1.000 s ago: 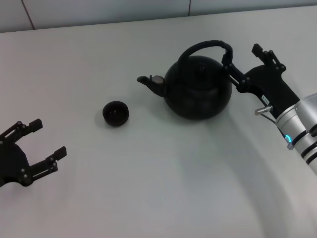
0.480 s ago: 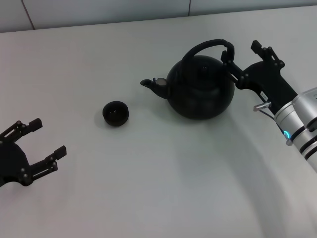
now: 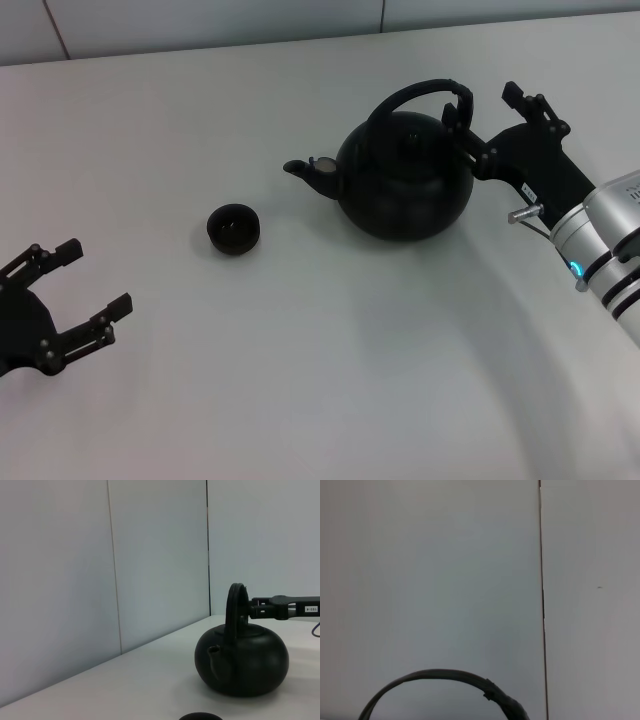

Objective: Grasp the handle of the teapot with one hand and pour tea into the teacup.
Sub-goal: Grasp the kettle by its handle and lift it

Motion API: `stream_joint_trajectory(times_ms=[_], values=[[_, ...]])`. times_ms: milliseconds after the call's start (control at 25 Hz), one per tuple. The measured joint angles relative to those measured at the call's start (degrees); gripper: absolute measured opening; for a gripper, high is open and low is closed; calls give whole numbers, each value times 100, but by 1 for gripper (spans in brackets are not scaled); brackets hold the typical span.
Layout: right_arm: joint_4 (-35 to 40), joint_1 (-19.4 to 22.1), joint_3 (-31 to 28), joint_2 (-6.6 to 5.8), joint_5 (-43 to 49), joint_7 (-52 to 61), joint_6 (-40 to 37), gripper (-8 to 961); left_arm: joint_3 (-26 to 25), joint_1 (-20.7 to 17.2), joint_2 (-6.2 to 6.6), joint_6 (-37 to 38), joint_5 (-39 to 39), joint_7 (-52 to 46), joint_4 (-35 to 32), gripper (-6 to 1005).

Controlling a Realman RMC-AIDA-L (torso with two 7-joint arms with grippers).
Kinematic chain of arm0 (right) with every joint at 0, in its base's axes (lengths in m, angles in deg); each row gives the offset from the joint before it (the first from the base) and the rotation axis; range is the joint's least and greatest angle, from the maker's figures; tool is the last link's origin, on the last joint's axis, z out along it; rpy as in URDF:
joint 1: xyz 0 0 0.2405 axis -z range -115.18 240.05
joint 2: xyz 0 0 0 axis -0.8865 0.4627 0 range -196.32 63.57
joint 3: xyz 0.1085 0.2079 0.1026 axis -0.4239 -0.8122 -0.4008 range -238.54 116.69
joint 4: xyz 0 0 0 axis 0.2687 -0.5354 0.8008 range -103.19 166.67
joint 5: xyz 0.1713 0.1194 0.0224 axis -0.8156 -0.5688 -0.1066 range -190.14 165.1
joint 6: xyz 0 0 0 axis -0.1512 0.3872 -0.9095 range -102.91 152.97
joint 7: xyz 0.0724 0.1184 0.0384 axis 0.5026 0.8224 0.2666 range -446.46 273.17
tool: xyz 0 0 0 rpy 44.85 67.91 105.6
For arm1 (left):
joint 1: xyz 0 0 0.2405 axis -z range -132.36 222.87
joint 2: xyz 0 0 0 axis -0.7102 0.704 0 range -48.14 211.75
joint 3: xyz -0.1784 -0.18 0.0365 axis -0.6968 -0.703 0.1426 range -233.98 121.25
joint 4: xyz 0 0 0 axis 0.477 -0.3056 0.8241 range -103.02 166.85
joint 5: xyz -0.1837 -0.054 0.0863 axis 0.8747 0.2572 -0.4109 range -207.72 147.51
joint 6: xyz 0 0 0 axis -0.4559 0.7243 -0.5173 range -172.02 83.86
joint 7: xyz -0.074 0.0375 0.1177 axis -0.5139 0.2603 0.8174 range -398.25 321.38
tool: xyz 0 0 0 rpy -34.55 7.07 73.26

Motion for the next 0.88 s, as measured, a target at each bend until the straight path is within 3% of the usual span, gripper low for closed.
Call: stream_joint_trajectory(times_ms=[320,880], values=[[2,-6,36,4,26,-9,-14,745,2,-15,-14,0,3,5,0,847],[45,-15,37,18,243,-9,16,321,-4,-17,-23,0,11,8,0,847]])
